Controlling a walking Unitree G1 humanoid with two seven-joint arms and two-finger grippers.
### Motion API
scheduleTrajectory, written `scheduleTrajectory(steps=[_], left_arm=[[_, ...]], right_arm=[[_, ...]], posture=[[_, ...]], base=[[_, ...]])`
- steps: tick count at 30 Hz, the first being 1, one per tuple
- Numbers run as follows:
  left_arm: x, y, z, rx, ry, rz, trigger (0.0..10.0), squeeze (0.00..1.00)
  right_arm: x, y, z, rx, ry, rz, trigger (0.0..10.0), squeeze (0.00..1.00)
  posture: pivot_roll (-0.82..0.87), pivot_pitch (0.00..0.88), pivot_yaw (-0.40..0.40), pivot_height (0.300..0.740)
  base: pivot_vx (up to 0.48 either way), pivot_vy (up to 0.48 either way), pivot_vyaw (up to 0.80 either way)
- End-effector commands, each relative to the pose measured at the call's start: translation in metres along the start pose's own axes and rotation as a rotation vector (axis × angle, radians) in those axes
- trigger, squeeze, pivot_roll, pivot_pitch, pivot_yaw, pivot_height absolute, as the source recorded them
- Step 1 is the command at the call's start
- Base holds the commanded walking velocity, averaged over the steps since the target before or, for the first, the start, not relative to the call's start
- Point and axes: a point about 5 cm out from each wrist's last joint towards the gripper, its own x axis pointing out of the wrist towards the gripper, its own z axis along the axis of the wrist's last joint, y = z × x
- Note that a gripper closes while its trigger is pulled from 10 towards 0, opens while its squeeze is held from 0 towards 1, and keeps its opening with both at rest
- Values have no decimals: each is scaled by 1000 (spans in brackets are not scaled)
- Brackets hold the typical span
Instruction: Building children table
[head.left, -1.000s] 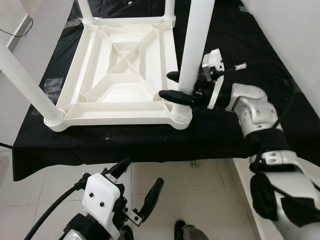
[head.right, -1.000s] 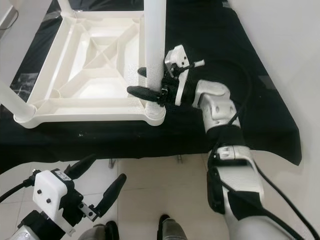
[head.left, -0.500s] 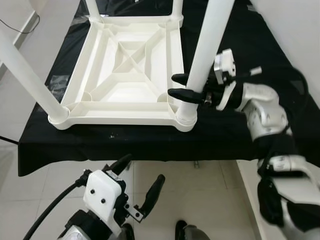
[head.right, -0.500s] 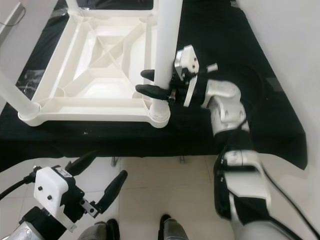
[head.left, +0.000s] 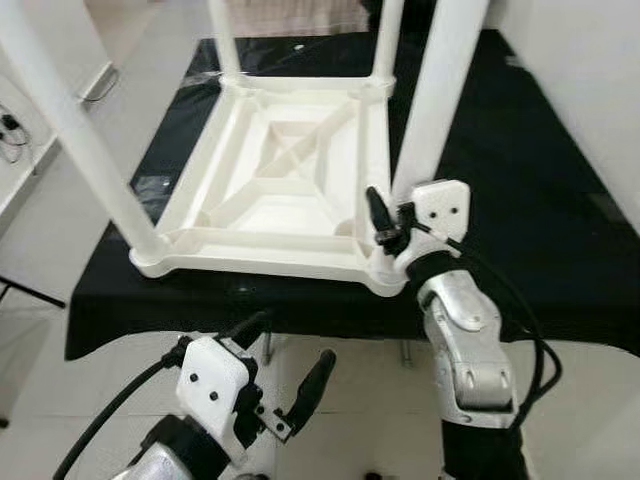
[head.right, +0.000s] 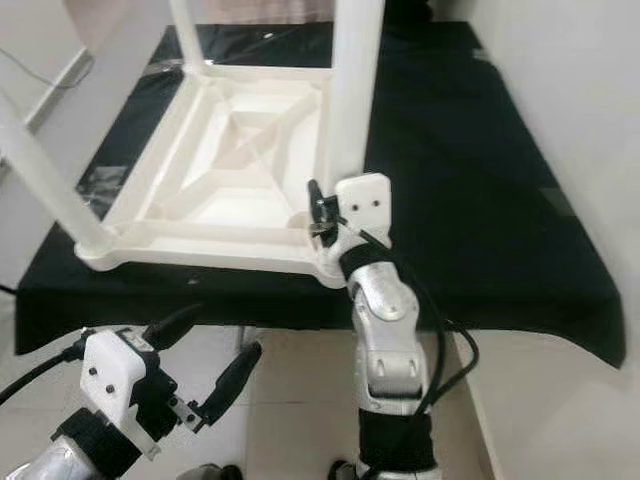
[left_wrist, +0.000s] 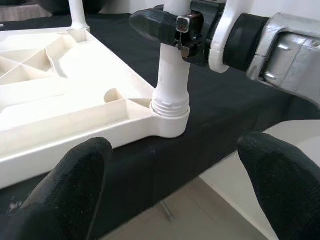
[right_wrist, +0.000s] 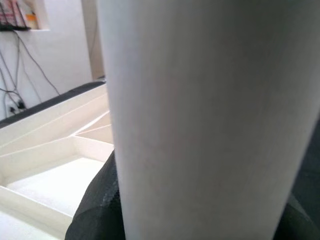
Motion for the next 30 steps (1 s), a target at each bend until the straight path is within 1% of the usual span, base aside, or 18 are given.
scheduleTrajectory(steps=[1,2,3,6,8,9,10,11,12,13,14,15,16,19,21,22,25,30], left_arm=[[-1,0,-3,-6,9,3,10000,0],[-1,0,-3,-6,9,3,10000,0],[0,0,-3,-6,8,3,10000,0],[0,0,-3,-5,7,3,10000,0],[0,0,-3,-5,7,3,10000,0],[0,-1,-3,-6,6,2,10000,0],[1,-1,-3,-8,6,2,10000,0],[1,-1,-3,-8,6,2,10000,0],[1,-1,-3,-10,5,3,10000,0],[1,-1,-3,-10,5,3,10000,0],[1,-2,-3,-12,5,3,10000,0],[1,-3,-3,-14,5,3,10000,0],[1,-3,-3,-16,5,3,10000,0],[1,-4,-3,-17,5,3,10000,0],[-1,-5,-3,-23,8,5,10000,0],[-1,-5,-3,-23,8,5,10000,0],[-4,-8,-1,-30,15,5,10000,0],[-6,-9,-1,-34,21,7,10000,0]], right_arm=[[10,7,-24,90,127,-2,0,0],[10,7,-24,90,127,-2,0,0],[16,5,-17,90,86,19,10000,0],[18,12,6,82,-6,53,10000,0],[18,12,6,82,-6,53,10000,0],[18,16,12,96,-32,118,10000,1000],[19,18,19,123,-60,228,10000,1000],[19,18,19,123,-60,228,10000,1000],[22,14,23,112,-74,364,10000,1000],[22,14,23,112,-74,364,10000,1000],[23,9,28,86,-88,476,10000,1000],[26,1,31,50,-93,565,10000,443],[30,-6,33,34,-88,626,10000,0],[33,-13,37,26,-93,689,10000,0],[40,-25,40,27,-76,814,10000,0],[40,-25,40,27,-76,814,10000,0],[50,-37,42,32,-28,938,10000,0],[56,-38,45,24,-18,956,10000,0]], posture=[[68,209,-3,740],[68,209,-3,740],[67,210,-1,740],[65,214,-4,740],[65,214,-4,740],[63,215,-8,740],[64,218,-8,740],[64,218,-8,740],[60,221,-12,740],[60,221,-12,740],[62,226,-15,740],[66,230,-19,740],[66,230,-19,740],[69,238,-26,740],[78,252,-26,740],[78,252,-26,740],[90,265,-31,740],[105,278,-31,740]], base=[[0,0,0],[0,0,0],[0,0,0],[0,0,0],[0,0,0],[0,0,0],[0,0,0],[0,0,0],[0,0,0],[0,0,0],[0,0,0],[0,0,0],[0,0,0],[0,0,0],[0,0,0],[0,0,0],[0,0,0],[0,0,0]])
